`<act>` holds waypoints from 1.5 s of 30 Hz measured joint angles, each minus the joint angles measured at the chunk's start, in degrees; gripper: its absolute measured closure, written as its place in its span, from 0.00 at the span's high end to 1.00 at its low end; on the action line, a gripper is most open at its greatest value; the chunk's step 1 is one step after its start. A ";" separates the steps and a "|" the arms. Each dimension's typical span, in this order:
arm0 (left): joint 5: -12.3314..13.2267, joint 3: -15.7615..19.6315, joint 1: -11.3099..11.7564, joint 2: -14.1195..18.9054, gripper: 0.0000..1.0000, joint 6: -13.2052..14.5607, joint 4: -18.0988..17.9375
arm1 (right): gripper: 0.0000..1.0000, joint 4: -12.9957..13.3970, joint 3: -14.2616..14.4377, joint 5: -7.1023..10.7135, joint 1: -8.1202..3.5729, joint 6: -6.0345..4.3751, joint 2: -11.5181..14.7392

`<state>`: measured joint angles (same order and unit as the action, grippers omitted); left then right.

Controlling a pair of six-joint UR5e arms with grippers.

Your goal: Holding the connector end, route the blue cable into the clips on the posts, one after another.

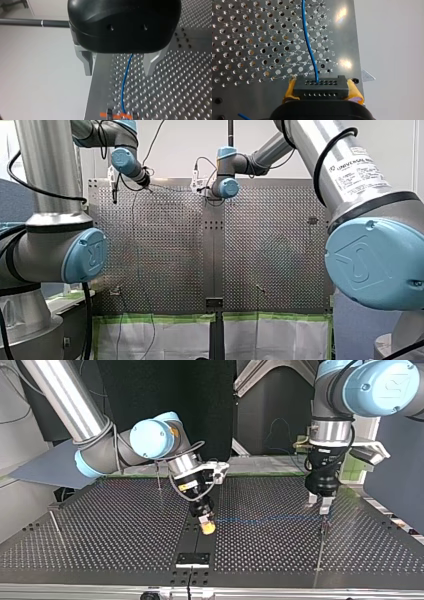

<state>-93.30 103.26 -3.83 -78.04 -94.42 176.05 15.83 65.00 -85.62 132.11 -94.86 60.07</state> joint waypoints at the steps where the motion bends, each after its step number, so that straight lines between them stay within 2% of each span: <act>1: 0.37 -0.06 -0.11 -0.04 1.00 0.04 -0.01 | 0.00 0.00 0.00 0.00 -0.02 0.00 0.00; 7: 3.39 -1.62 -0.93 -1.10 1.00 0.10 -0.15 | 0.00 0.03 0.00 0.00 -0.06 -0.01 -0.02; 11: 3.97 -3.37 -1.68 -2.29 1.00 0.01 -0.16 | 0.00 0.07 0.01 0.00 -0.12 -0.01 -0.03; 16: 2.98 -5.69 -2.54 -4.90 1.00 0.05 0.19 | 0.00 0.09 0.01 0.05 -0.15 0.01 -0.01; 21: 1.14 -6.12 -2.90 -7.21 1.00 -0.01 0.20 | 0.00 0.09 0.01 0.27 -0.24 0.01 -0.01; 26: -0.01 -6.17 -2.78 -7.85 1.00 -0.45 0.15 | 0.00 0.05 0.01 0.37 -0.37 0.01 -0.01; 31: 0.15 -6.72 -2.73 -8.60 1.00 -1.44 -0.81 | 0.00 0.01 0.01 0.42 -0.39 0.01 -0.01; 36: 0.90 -8.03 -3.15 -10.78 1.00 -1.68 -1.52 | 0.00 0.00 0.01 0.43 -0.34 0.01 0.00; 40: 0.81 -9.08 -3.28 -11.98 1.00 -1.84 -1.77 | 0.00 0.00 0.00 0.44 -0.32 0.01 0.00; 45: 0.47 -9.69 -3.30 -12.38 1.00 -3.30 -3.16 | 0.00 0.00 0.00 0.46 -0.36 0.01 0.00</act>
<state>-92.83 93.57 -7.13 -90.42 -97.72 172.89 15.83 65.00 -85.15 131.75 -94.85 60.07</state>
